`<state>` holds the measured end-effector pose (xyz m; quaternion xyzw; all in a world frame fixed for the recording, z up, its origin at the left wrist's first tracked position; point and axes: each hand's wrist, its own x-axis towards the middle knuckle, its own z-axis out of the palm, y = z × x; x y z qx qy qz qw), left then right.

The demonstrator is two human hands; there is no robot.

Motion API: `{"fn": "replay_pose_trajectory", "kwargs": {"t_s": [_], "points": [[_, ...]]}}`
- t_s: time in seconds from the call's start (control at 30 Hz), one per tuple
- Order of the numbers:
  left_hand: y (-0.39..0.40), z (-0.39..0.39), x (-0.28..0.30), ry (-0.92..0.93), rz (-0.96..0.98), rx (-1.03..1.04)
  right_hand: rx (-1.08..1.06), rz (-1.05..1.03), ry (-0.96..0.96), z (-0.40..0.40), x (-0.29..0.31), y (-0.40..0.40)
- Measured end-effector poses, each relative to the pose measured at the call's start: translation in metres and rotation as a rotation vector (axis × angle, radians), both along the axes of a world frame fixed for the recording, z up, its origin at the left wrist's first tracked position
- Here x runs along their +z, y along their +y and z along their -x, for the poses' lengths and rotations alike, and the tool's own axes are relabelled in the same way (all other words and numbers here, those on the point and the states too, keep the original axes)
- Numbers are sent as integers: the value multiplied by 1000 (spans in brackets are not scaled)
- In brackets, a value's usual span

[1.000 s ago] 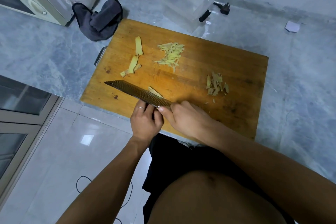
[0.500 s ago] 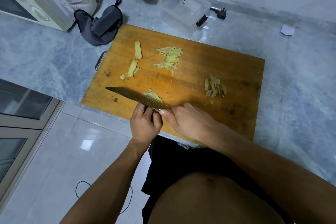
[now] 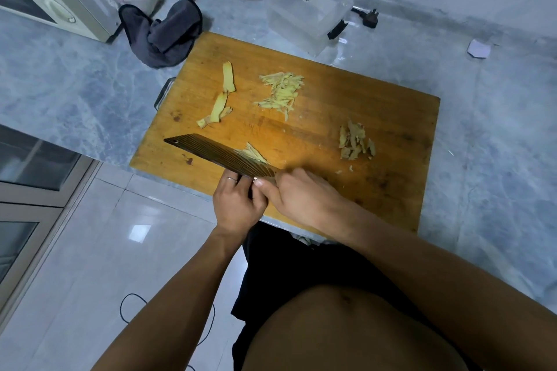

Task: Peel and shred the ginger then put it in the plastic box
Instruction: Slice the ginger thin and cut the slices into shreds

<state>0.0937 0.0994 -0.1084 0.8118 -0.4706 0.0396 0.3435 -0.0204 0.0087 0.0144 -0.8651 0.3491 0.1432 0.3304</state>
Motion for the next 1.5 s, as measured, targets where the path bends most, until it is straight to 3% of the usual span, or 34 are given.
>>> {"fn": "replay_pose_trajectory", "kwargs": {"t_s": [1.5], "points": [[-3, 0, 2, 4, -6, -23, 11, 6, -50, 18, 6, -11]]}}
